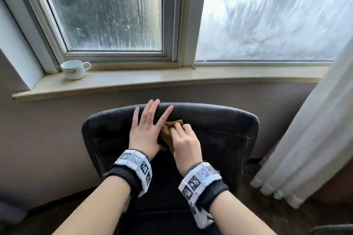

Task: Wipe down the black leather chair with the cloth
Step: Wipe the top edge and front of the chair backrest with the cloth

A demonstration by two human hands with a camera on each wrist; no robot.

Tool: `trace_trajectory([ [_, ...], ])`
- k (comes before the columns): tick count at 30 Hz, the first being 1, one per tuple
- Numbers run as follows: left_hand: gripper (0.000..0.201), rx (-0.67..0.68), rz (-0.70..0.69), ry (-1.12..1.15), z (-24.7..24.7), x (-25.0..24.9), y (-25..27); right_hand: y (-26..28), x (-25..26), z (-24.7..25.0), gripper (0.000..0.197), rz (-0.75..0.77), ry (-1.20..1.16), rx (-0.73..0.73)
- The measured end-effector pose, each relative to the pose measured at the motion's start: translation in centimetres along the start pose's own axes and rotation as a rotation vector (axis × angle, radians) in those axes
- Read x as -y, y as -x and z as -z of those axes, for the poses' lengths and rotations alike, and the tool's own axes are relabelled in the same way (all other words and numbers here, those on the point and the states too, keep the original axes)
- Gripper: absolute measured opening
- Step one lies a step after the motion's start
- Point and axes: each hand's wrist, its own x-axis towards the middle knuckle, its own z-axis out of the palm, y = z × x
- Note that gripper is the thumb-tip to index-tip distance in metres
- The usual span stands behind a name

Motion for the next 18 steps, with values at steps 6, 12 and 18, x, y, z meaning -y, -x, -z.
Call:
trace_trajectory([
  [6, 0.137, -0.011, 0.031, -0.005, -0.2, -0.1, -0.3, 2.1, -6.1, 0.8, 0.03, 0.005, 0.073, 0.005],
  [12, 0.134, -0.003, 0.033, 0.001, -0.1, -0.1, -0.2, 5.9, -13.6, 2.9, 0.035, -0.164, 0.137, -0.094],
  [18, 0.137, -0.037, 0.059, 0.011, 0.8, -1.3, 0.3, 7.1, -14.9, 6.0, 0.028, -0.339, 0.071, -0.232],
])
